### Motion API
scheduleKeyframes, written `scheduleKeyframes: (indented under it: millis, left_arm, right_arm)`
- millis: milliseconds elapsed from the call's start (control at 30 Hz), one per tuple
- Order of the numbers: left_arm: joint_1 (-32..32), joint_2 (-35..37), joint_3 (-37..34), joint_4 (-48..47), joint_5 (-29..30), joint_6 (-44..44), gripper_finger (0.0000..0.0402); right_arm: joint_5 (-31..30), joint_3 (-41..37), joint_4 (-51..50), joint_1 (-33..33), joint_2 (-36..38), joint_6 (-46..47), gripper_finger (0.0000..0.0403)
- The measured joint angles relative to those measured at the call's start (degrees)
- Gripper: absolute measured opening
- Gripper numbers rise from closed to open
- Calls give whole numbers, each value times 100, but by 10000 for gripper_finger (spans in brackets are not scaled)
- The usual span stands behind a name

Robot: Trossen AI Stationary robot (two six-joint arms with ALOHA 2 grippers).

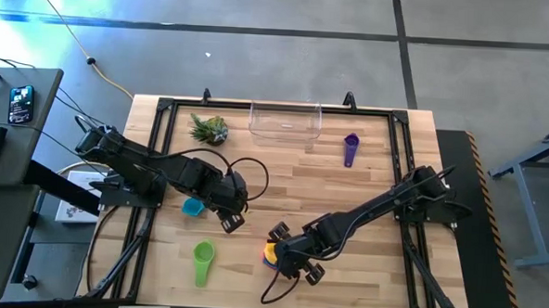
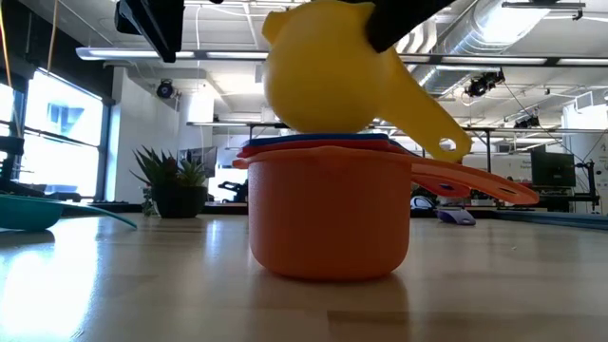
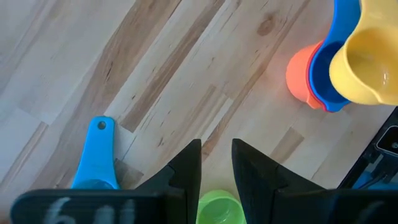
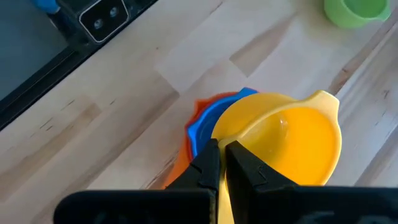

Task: Nest measuring cups in basket
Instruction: Stack the yellow measuring cup on the blue measuring cup

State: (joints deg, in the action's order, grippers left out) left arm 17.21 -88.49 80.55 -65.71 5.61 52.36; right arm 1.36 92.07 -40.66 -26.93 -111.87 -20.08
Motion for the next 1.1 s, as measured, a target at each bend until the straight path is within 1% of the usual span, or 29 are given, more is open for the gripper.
scheduleKeyframes:
  millis: [267, 533, 700, 800, 900, 933, 1000, 1100]
  left_arm:
    - [0, 0, 0, -2, 0, -2, 78]
    - [0, 0, 0, 0, 0, -6, 78]
    - [0, 0, 0, 0, 0, -7, 78]
    - [0, 0, 0, -1, 0, -7, 78]
    - [7, 0, 0, -1, -3, -7, 78]
    - [9, 0, 0, 0, -3, -5, 78]
    - [9, 0, 0, -2, -3, -4, 78]
    - [9, 0, 0, -2, -3, -4, 78]
  right_arm:
    - [57, -81, 34, 3, 0, -100, 4]
    - [46, -83, 175, 3, 0, -100, 42]
    - [24, -83, 160, 3, 0, -96, 49]
    - [-376, -79, 122, 5, 0, 190, 50]
    - [-963, 25, -202, 53, 0, 572, 50]
    - [-1065, 47, -280, 95, 2, 747, 50]
    - [-1096, 55, -484, 193, 2, 1109, 50]
    - [-977, 23, -805, 360, 6, 1617, 50]
